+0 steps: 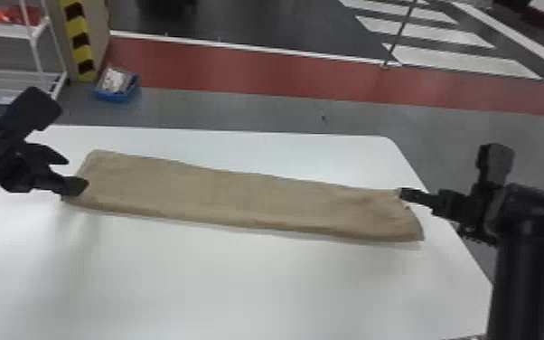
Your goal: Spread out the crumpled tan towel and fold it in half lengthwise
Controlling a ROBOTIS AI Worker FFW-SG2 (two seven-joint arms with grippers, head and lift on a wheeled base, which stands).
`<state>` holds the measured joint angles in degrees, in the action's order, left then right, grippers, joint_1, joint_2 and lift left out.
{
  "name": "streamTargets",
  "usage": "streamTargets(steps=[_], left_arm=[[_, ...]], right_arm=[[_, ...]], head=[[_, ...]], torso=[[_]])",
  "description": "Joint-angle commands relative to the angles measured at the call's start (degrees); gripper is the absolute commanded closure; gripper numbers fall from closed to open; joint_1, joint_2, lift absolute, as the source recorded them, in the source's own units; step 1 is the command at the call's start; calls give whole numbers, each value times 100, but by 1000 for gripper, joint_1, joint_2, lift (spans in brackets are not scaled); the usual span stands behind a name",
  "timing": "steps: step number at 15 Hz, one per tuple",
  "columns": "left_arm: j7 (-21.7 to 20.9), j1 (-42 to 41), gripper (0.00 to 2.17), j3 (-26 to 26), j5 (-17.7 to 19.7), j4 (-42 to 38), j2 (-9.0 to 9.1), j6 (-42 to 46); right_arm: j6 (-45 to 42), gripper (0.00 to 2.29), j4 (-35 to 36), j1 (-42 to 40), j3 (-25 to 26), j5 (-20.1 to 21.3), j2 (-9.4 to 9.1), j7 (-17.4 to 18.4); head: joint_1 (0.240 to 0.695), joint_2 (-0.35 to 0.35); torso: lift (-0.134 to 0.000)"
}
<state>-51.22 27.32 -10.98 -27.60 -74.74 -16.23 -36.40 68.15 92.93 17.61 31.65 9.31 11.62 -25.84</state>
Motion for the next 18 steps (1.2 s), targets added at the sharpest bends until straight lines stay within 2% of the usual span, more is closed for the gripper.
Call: streamTargets(steps=[1,4,8,11,17,18], left_arm=[[-72,151,488,131,360,108,-39,-610],[-19,388,488,175,879,433,-47,-1085],[148,493,488,219,1063,662,-12,-1137],[218,537,488,184,1283,680,14,-1524],[306,695,515,0,1318,961,93,-1823],[271,695,714,-9,1309,961,85,-1893]], right_arm=[[2,76,6,-30,43,0,-19,0],[2,80,32,-82,61,0,-54,-9],[2,80,120,-197,114,-35,-54,-9],[2,83,129,-223,210,-43,-63,-9],[107,83,243,-320,254,-140,-63,-17],[107,83,261,-337,263,-149,-63,-17]], head=[[695,-249],[695,-237],[695,-231],[695,-236],[695,-252],[695,-253]], torso=[[-123],[-123],[-123],[-123],[-123],[-123]])
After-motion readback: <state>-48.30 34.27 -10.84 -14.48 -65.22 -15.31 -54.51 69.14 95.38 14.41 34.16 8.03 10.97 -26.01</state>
